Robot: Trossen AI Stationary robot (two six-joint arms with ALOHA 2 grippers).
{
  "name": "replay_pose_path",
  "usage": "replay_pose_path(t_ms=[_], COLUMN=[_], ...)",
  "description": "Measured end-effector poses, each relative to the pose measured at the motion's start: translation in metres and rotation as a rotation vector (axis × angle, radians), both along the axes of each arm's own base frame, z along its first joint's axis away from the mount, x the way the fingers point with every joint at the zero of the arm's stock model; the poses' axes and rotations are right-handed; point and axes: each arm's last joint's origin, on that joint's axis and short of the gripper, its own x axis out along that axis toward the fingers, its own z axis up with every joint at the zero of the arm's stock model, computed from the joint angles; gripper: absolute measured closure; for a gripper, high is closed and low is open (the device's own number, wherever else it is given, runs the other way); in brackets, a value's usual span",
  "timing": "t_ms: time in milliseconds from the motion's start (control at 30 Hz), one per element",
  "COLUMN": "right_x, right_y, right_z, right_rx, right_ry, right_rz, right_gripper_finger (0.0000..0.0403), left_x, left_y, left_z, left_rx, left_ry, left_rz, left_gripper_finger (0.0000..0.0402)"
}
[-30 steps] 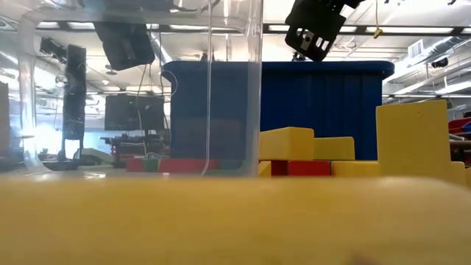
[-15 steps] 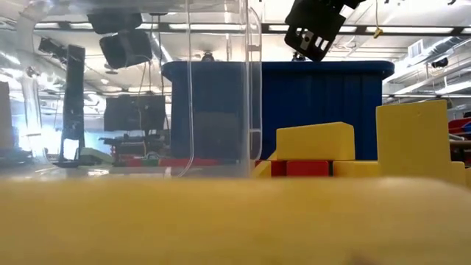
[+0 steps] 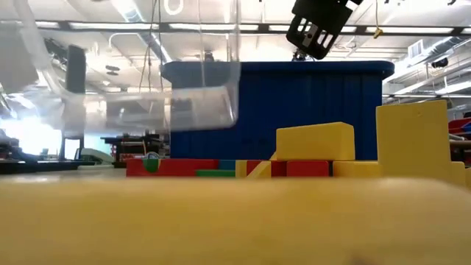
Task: Sort blocks
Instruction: Pour the blocks on the table from the transparent bin
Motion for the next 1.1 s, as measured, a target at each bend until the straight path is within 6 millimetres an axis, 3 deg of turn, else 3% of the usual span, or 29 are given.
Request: replay_pose_path(t_ms=[133, 367, 633, 1100], right_x=[-0.001, -0.001, -0.001, -0.001], right_y=[0.003, 0.003, 0.003, 0.003], right_z=[0.0, 0.0, 0.0, 0.001], right_rx=[-0.002, -0.013, -0.001, 0.014], right_ry=[-0.002, -0.01, -0.004, 0.005], right_rz=[0.01, 0.021, 0.021, 0.007], right_gripper_finger=[0.0265, 0.0273, 0.0275, 0.029], left_x=[-0.018, -0.05, -0.071, -0.058], left_y=[-0.014, -0.027, -0.032, -0.026], left_z=[0.013, 0.002, -0.01, -0.053], left_rx=[0.065, 0.208, 0.185, 0.204], left_ry=[0.017, 0.126, 0.333, 0.432], left_rz=[0.103, 0.306, 0.538, 0.925], left_gripper_finger=[0.0362, 0.0362, 0.0362, 0.0361])
